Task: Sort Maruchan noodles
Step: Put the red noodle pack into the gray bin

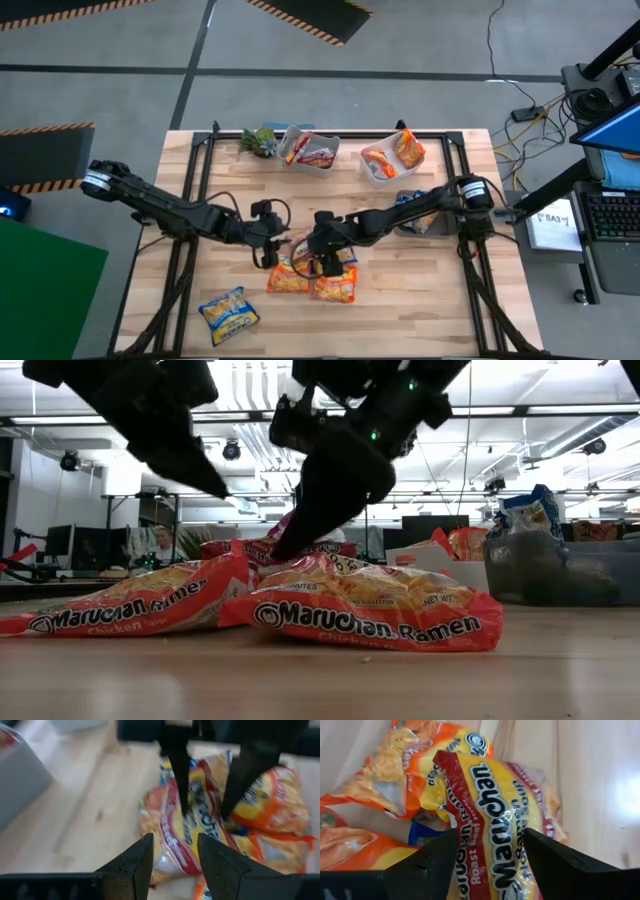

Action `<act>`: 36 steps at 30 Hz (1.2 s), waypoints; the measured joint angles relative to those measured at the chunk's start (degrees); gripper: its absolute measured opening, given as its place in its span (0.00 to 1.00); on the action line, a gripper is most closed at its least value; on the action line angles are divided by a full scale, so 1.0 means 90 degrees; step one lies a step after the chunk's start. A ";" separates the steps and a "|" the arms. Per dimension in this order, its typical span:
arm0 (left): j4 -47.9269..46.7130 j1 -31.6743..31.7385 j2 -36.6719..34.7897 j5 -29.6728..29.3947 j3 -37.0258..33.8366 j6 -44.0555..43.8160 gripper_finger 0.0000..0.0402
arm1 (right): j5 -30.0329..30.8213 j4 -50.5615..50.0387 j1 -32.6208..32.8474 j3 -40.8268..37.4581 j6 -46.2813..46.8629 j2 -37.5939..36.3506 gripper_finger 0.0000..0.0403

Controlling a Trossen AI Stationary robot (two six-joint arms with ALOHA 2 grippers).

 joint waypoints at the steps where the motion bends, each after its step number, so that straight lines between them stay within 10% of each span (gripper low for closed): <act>1: 0.0000 0.0002 0.0000 -0.0079 0.0045 0.0095 0.34 | 0.0018 0.0033 0.0000 0.0000 -0.0002 0.0079 0.52; 15: -0.0030 0.0002 0.0000 -0.0739 0.0911 0.1982 0.34 | 0.0511 0.0006 -0.0017 -0.0007 0.0137 0.0180 0.05; 36: -0.0021 0.0048 -0.1367 -0.1850 0.1009 0.3889 0.34 | 0.0441 -0.0847 -0.1250 -0.0012 0.1125 -0.1868 0.03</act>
